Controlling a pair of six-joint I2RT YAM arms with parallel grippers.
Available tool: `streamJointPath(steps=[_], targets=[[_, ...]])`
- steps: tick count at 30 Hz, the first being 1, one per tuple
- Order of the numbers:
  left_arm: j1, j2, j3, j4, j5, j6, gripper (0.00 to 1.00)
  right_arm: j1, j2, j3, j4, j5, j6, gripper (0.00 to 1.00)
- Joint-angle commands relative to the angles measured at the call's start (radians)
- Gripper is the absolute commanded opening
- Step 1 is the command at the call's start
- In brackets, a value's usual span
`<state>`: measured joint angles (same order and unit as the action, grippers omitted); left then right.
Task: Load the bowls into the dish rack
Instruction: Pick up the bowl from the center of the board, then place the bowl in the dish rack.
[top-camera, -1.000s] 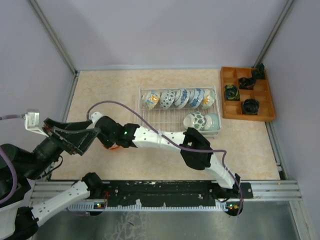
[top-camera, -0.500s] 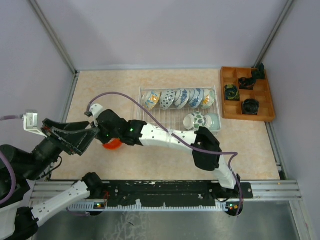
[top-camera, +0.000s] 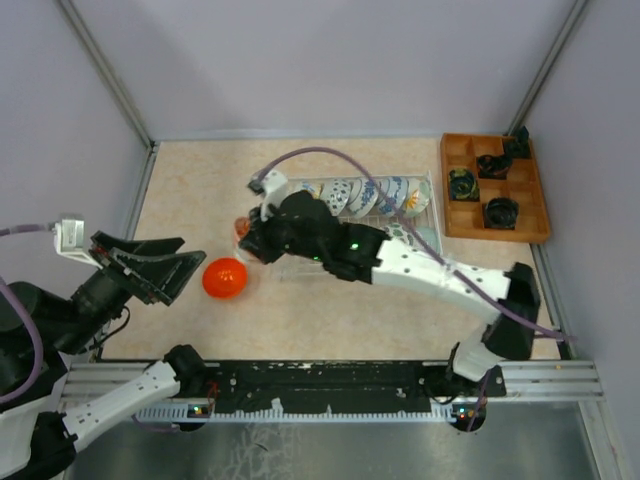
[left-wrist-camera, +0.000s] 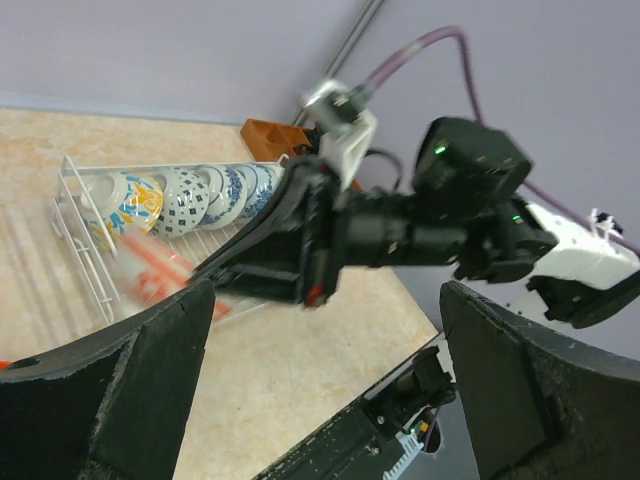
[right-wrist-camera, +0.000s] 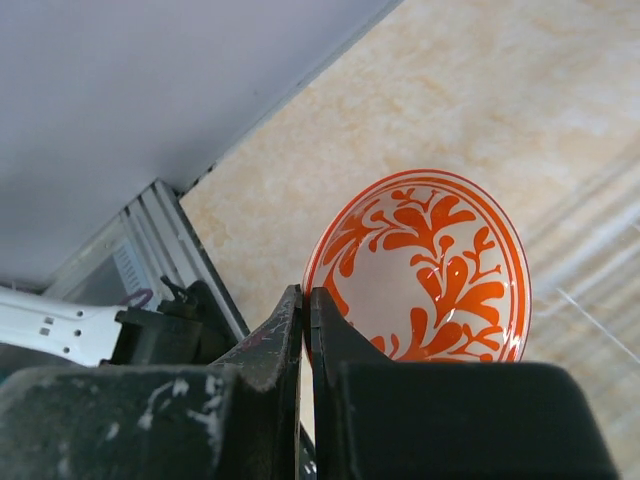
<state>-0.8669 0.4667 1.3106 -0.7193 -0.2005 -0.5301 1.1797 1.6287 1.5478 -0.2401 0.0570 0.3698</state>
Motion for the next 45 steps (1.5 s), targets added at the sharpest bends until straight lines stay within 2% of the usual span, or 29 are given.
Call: streamJointPath(steps=[1, 7, 12, 16, 26, 37, 45], targets=[[0.004, 0.055, -0.021, 0.047, 0.017, 0.021, 1.00, -0.102, -0.258, -0.136, 0.122, 0.021, 0.099, 0.00], [0.005, 0.126, -0.052, 0.115, 0.061, 0.030, 1.00, -0.326, -0.434, -0.354, 0.174, -0.105, 0.233, 0.00], [0.005, 0.176, -0.069, 0.146, 0.069, 0.037, 1.00, -0.471, -0.493, -0.517, 0.277, -0.219, 0.339, 0.00], [0.005, 0.203, -0.083, 0.174, 0.085, 0.037, 1.00, -0.532, -0.493, -0.623, 0.363, -0.272, 0.398, 0.00], [0.005, 0.220, -0.109, 0.195, 0.094, 0.033, 1.00, -0.587, -0.471, -0.784, 0.548, -0.314, 0.530, 0.00], [0.004, 0.211, -0.121, 0.192, 0.094, 0.028, 1.00, -0.588, -0.459, -0.903, 0.683, -0.254, 0.641, 0.00], [0.004, 0.208, -0.122, 0.192, 0.095, 0.028, 1.00, -0.589, -0.428, -0.955, 0.766, -0.187, 0.662, 0.00]])
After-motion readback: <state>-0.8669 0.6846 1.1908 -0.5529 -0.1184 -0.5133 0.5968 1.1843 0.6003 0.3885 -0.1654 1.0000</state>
